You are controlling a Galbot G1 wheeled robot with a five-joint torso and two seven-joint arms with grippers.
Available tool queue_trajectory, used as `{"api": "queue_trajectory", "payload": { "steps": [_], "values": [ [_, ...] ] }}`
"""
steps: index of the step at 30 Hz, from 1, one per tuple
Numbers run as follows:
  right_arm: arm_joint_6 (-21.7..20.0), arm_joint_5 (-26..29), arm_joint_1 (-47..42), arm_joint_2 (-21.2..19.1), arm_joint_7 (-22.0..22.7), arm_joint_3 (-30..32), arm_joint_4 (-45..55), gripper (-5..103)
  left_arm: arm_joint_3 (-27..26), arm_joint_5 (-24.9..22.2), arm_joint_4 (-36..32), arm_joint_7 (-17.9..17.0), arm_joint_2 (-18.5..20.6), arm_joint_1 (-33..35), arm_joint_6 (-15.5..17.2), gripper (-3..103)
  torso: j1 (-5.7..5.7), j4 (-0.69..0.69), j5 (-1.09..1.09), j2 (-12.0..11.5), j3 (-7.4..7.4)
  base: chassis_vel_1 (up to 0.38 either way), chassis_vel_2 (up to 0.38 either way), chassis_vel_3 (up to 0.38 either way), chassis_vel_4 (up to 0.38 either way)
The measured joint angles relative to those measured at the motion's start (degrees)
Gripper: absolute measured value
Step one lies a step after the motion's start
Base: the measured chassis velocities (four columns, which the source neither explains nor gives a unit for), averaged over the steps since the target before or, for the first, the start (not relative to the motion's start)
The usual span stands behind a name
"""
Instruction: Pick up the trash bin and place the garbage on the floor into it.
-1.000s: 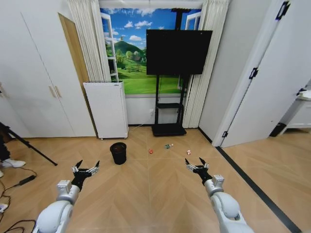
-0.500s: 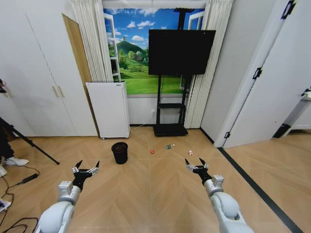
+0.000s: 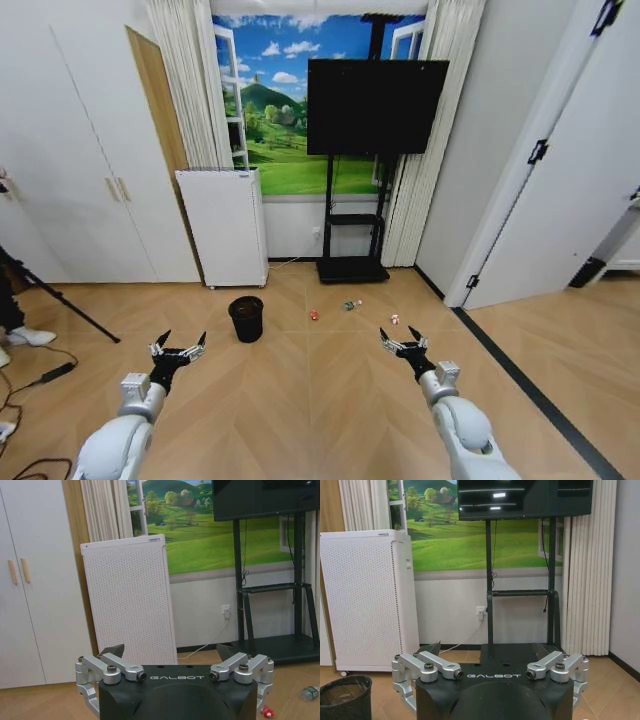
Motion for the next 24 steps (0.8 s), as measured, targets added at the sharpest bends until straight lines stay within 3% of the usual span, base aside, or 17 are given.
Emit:
{"api": "queue_trajectory", "payload": {
  "steps": [9,24],
  "values": [
    [0.2,-0.2,-0.2,0.0,-0.1,0.0,-0.1,100,0.1,-0.1,0.0,0.0,-0.1,0.0,0.0,100,0.0,0.0,0.01,0.0,0.0,-0.247,0.268,0.265,-0.243],
    [0.4,-0.6,-0.2,0.1,-0.2,-0.2,-0.3,100,-0.1,0.1,0.1,0.4,-0.8,0.1,0.0,100,0.02,0.01,0.04,0.0,0.0,-0.353,0.352,0.353,-0.355]
  ]
}}
